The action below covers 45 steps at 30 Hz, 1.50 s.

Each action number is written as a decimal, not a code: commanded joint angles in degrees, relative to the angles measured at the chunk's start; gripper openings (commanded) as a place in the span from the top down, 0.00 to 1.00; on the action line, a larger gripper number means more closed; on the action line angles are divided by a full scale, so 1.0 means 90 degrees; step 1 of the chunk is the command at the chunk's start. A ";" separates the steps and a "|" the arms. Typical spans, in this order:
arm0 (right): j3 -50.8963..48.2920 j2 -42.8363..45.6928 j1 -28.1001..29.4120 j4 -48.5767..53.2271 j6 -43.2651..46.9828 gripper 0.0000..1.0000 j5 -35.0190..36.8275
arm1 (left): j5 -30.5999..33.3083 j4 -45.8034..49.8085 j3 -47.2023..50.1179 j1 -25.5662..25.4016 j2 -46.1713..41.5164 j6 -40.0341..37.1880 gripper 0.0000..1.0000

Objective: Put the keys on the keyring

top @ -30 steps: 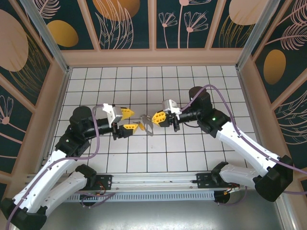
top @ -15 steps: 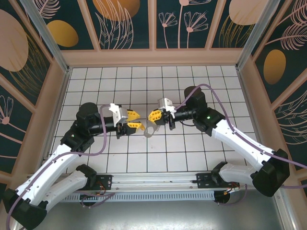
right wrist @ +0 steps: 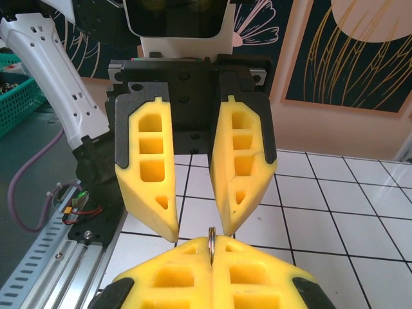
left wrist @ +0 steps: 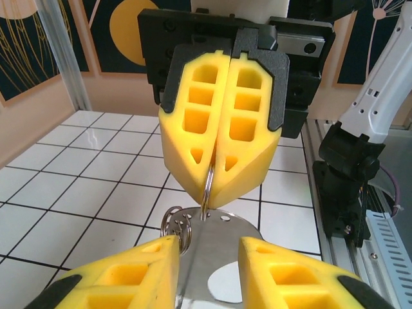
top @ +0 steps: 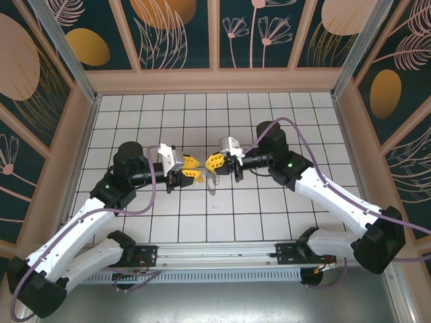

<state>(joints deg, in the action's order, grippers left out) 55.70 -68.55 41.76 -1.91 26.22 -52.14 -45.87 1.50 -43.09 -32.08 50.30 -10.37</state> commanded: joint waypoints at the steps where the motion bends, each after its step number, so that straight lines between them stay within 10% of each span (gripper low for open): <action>1: -0.0075 -0.0077 0.0095 -0.0408 -0.0130 1.00 -0.0066 | -0.0029 -0.0224 -0.0150 -0.0044 0.0007 -0.0085 0.72; 31: -0.0042 -0.0221 0.0370 -0.0523 -0.0170 1.00 -0.0071 | 0.0168 -0.0409 -0.0004 -0.0061 -0.0063 0.0075 1.00; 36: -0.0160 0.0007 0.0360 -0.0278 -0.0081 0.78 0.0256 | 0.0298 -0.0575 0.0133 -0.0066 -0.0225 0.0261 1.00; 45: -0.0638 0.0730 0.0238 0.0097 -0.0109 0.75 0.0540 | 0.0079 -0.1123 0.0480 -0.0060 -0.0508 0.0764 1.00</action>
<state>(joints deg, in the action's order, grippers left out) 51.31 -64.53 43.94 -2.24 25.15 -47.79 -44.18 -3.20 -39.79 -32.64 47.31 -6.24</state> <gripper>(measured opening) 0.250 0.043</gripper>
